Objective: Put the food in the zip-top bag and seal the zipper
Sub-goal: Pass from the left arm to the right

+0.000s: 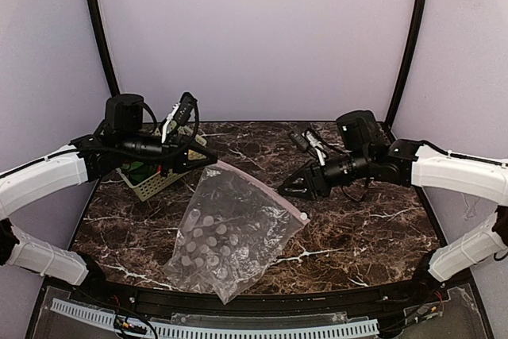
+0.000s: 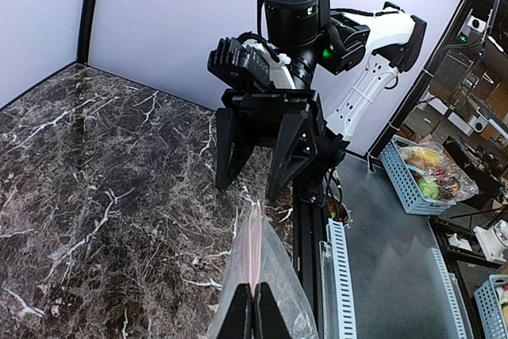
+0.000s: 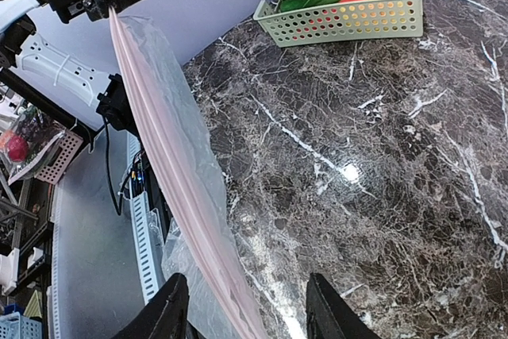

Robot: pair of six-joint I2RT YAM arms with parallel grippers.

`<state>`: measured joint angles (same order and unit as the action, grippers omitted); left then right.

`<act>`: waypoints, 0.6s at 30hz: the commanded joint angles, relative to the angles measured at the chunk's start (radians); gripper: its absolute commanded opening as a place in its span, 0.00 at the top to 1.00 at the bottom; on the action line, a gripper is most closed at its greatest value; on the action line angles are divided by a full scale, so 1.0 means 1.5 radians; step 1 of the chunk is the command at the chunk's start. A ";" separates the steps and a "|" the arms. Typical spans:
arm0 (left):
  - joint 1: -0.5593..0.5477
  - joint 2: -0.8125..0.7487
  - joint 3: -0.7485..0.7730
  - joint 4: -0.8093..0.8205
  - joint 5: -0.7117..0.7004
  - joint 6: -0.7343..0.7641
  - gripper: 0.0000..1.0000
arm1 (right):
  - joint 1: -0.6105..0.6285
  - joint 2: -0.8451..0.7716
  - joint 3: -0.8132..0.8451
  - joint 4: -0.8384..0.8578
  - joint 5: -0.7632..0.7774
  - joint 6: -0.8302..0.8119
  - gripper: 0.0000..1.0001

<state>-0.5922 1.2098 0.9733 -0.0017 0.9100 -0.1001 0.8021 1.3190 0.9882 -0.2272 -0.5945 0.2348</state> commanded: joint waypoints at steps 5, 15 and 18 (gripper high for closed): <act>-0.004 -0.001 0.011 -0.013 0.016 0.011 0.99 | -0.001 0.012 0.012 0.007 -0.008 -0.008 0.56; -0.005 -0.003 0.011 -0.015 0.012 0.013 0.99 | 0.000 0.019 0.007 0.004 -0.004 -0.010 0.62; -0.005 -0.003 0.010 -0.015 0.011 0.014 0.99 | 0.000 0.023 0.005 0.003 -0.006 -0.011 0.63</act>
<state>-0.5938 1.2098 0.9733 -0.0025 0.9096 -0.0929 0.8021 1.3357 0.9886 -0.2279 -0.5987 0.2218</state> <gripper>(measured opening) 0.008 0.377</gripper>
